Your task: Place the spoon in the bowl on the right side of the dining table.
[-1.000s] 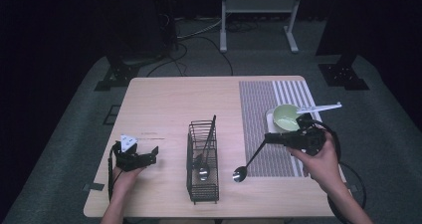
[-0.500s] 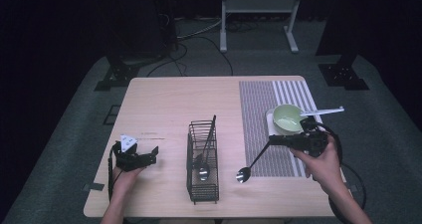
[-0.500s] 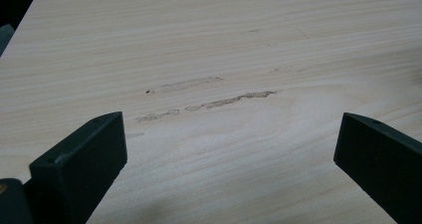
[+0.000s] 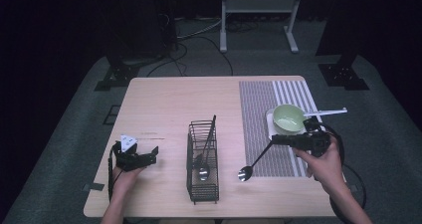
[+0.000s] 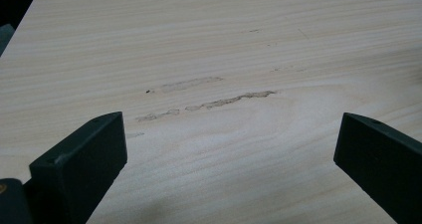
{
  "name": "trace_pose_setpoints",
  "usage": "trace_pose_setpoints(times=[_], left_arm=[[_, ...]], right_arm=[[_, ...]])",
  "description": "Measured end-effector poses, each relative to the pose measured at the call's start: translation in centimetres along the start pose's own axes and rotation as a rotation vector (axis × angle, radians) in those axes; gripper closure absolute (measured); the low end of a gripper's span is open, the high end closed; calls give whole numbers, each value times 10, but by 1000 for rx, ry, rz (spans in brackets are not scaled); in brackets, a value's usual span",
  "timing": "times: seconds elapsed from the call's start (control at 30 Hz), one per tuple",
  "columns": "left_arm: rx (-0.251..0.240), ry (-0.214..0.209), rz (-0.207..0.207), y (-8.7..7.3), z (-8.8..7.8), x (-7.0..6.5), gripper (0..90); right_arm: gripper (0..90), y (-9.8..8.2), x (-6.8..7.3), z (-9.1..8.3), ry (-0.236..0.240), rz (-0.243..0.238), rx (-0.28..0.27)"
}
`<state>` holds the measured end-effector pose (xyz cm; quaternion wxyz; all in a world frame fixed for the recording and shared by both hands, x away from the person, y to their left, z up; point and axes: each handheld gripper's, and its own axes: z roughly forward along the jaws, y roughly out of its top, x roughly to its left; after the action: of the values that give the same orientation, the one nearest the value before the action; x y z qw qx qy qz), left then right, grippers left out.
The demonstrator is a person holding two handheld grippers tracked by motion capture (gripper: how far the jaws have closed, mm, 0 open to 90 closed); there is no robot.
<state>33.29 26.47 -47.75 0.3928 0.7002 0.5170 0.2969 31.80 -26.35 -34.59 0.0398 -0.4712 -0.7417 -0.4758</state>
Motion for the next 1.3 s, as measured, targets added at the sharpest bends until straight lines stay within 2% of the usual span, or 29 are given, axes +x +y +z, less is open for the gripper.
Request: trace_pose_setpoints(times=[0.4, 1.3], left_arm=[[1, -1, 0, 0, 0, 0, 0], [3, 1, -4, 0, 0, 0, 0]], right_arm=[[883, -1, -10, -4, -12, 24, -16], [882, 4, -19, -10, -36, 45, -49]])
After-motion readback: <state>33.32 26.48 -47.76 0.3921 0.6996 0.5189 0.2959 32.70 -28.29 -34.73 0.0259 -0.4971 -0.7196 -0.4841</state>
